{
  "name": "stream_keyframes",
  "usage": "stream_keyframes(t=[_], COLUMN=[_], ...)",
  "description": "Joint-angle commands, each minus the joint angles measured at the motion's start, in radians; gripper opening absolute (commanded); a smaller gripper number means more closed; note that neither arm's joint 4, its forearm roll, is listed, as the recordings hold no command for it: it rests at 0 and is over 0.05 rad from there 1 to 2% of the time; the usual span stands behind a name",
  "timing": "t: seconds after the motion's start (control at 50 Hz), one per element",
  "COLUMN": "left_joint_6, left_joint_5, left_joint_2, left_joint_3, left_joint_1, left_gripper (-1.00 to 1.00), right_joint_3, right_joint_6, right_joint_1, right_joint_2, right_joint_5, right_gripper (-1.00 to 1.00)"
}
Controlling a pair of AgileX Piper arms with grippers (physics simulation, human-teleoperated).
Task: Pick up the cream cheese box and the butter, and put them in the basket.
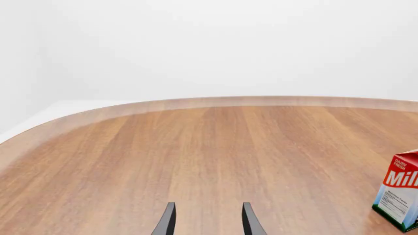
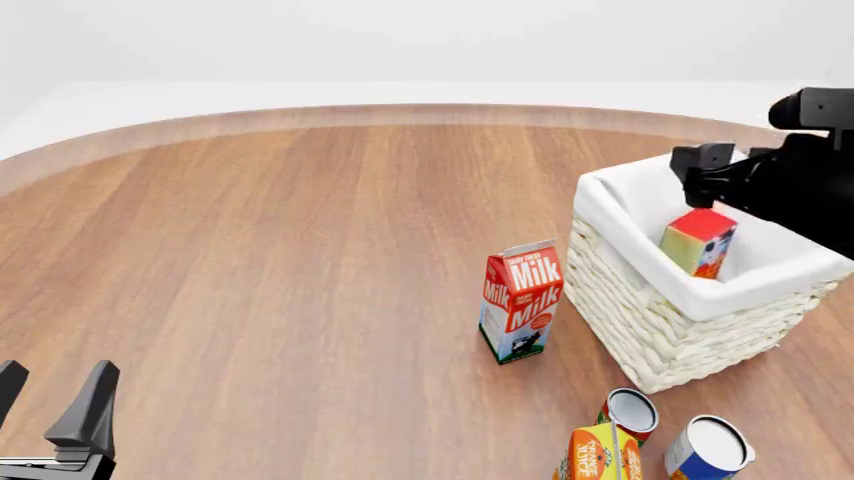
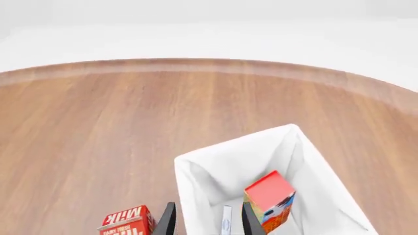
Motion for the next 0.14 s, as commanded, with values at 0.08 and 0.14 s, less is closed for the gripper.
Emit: stream_keyframes(t=[0.08, 0.14], left_joint_6=[0.000, 0.000], left_joint_5=[0.000, 0.000], left_joint_2=[0.000, 0.000], left_joint_3=[0.000, 0.000], left_joint_1=[0.000, 0.000], left_gripper=[1.00, 1.00], right_joint_3=[-0.035, -0.040], right_joint_6=[-0.020, -0.023], right_joint_1=[0.069, 0.089], right_joint_2=[-0.200, -0.228], right_joint_5=[0.139, 0.156], right_gripper=[1.00, 1.00])
